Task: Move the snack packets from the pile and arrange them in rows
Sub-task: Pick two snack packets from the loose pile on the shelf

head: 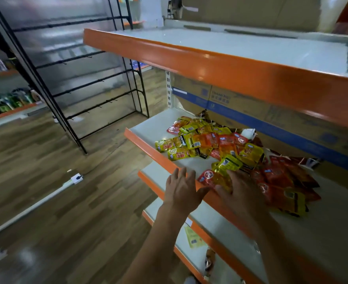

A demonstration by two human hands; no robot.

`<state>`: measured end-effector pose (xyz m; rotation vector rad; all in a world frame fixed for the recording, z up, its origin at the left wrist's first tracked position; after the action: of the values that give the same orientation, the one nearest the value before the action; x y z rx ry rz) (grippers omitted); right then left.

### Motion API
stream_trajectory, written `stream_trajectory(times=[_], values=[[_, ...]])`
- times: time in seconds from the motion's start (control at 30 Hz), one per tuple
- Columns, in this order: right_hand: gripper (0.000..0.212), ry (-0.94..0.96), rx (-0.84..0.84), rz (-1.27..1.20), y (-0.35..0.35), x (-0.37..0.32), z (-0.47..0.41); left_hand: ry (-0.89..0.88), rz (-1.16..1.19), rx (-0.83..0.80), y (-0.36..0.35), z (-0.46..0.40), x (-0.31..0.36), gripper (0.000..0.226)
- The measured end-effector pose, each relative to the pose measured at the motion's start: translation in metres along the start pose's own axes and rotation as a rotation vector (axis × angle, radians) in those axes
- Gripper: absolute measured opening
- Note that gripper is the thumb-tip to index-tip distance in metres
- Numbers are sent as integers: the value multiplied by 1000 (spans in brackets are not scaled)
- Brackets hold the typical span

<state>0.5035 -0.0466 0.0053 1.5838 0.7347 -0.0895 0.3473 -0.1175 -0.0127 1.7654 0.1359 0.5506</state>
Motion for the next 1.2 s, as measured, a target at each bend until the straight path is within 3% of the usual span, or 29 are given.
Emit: stream_trajectory(times=[0.1,0.33,0.6,0.73,0.83,1.0,1.07,1.2], values=[[52,-18,31,24,-15,-5,-33,19,10,-36,-6,-24,-12,84],[59,-150,66,76,-35,-12,-97,-31,60,-24,-15,-82,-35,68],[102,-310,62,85,-55,-2,-126,-156,149,-2,-20,-135,-26,65],[116,-371,73,74,-66,4,-134,-253,223,91,-29,-163,-25,49],[110,-421,125,141,-75,-2,-142,-277,257,91,-35,-182,-23,59],[95,-471,234,269,-90,-19,-158,-320,97,-110,-52,-202,-36,95],[87,-484,269,300,-92,-25,-162,-340,97,-79,-50,-206,-39,88],[81,-512,300,288,-90,-30,-163,-397,136,3,-38,-223,-45,49]])
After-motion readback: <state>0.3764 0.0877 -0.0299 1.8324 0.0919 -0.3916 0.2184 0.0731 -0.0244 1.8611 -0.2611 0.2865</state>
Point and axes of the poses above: each hand's wrist, its own z-axis away from the middle knuckle, its own y-axis out of the back of the hand, x = y × z, the point moved 1 cm from there along -z, towards the middle knuckle, and after that the axes turned 11 degrees about x, right-handed, at the moved point
